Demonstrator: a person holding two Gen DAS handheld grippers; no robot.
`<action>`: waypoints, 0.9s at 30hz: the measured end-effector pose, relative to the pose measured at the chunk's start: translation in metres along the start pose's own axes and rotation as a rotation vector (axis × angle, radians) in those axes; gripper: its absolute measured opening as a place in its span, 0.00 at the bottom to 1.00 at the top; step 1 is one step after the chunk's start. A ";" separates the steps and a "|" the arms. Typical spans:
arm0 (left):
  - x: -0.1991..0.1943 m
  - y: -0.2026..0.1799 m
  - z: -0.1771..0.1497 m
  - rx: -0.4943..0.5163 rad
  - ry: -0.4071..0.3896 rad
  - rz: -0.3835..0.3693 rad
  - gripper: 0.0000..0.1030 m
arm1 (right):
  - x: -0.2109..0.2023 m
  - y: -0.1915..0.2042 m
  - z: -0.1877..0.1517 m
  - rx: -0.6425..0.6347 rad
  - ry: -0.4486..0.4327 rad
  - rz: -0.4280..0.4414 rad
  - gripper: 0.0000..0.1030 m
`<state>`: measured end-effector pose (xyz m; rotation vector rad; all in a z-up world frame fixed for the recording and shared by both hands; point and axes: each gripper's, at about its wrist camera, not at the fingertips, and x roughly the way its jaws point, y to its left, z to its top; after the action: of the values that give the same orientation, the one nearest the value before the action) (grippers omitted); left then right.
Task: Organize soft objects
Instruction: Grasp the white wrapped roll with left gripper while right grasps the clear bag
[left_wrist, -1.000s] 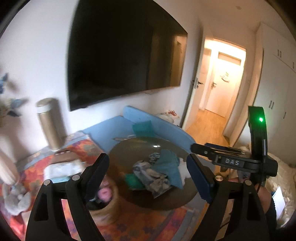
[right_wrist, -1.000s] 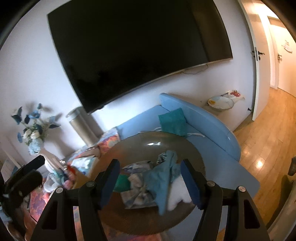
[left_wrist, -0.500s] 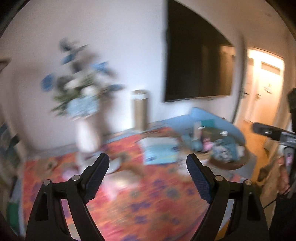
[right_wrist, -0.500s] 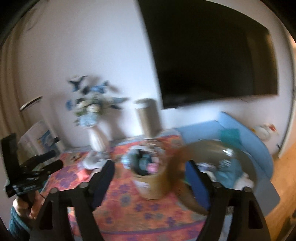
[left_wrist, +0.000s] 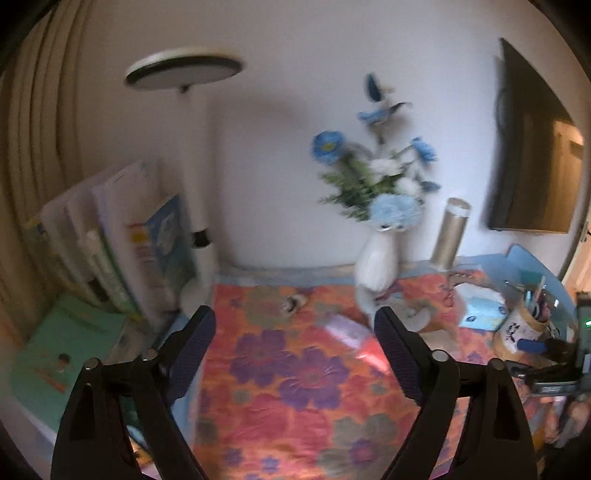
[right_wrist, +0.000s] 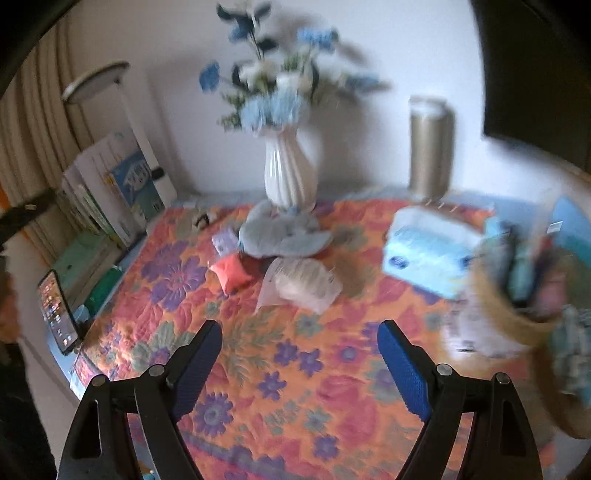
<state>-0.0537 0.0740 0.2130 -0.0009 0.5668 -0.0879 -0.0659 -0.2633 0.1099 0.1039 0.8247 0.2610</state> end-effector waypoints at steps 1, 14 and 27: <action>0.008 0.006 -0.004 -0.031 0.016 -0.001 0.87 | 0.012 -0.001 0.002 0.015 0.016 0.011 0.82; 0.170 -0.015 -0.119 -0.148 0.206 0.015 0.87 | 0.085 -0.014 -0.023 -0.012 -0.033 -0.127 0.82; 0.180 0.008 -0.120 -0.286 0.283 -0.027 0.87 | 0.090 -0.018 0.006 -0.058 0.109 -0.118 0.85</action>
<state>0.0336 0.0699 0.0147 -0.2783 0.8584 -0.0325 0.0002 -0.2561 0.0464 -0.0136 0.9274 0.1806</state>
